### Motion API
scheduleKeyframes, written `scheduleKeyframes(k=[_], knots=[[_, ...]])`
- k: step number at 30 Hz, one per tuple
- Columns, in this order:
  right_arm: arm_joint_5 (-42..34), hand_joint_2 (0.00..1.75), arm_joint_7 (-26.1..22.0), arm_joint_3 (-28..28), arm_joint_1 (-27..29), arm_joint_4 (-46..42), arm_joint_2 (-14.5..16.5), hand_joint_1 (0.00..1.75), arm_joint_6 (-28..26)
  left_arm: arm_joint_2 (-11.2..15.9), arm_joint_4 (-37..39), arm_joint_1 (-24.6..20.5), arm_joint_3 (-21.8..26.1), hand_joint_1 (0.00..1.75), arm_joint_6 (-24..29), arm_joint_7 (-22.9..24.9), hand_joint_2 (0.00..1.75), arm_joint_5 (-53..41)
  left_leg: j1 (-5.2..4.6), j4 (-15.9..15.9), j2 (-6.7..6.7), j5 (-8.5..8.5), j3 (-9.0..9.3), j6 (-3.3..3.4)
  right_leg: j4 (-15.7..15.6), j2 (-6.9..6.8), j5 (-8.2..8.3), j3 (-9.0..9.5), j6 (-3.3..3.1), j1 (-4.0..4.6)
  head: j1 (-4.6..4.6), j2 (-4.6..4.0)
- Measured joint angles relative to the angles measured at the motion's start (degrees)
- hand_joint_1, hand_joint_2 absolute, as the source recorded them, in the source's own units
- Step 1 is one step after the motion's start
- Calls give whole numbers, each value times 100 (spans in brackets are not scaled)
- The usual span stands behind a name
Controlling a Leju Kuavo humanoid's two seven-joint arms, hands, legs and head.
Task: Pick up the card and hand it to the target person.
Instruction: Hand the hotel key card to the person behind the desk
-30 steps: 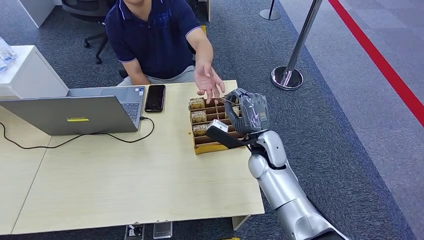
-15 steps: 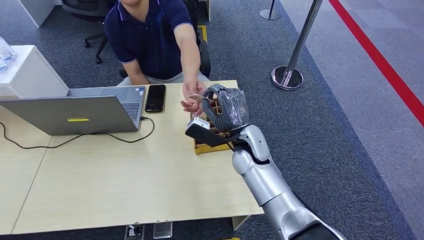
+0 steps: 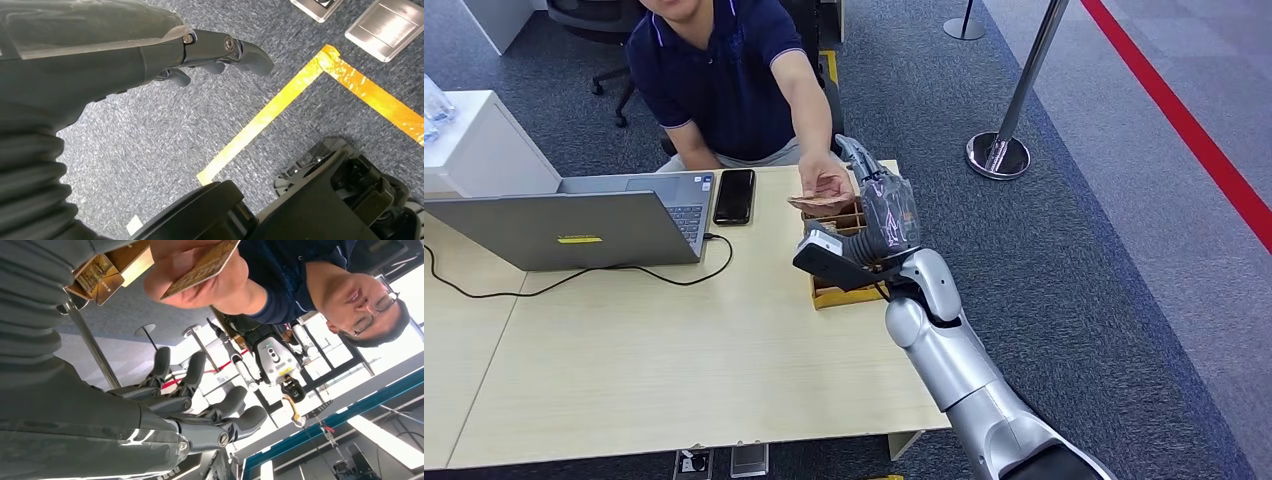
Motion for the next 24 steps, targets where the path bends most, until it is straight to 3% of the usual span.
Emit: scheduleKeyframes(k=[14, 24], knots=[[-19, 0, 19, -58, 25, 50, -45, 0, -205, 0, 0, -1, 0, 0, -49, -26, 0, 3, 0, 0, 0, 0, 0, 0, -1, 0, 0, -3, 0, 0, -4, 0], [98, 0, 157, -527, 272, 223, -344, 0, -545, 0, 0, 47, 2, 0, 87, 203, 0, -10, 0, 1, 0, -1, -2, 0, -4, 0, 0, -4, 0, 0, 3, 0]])
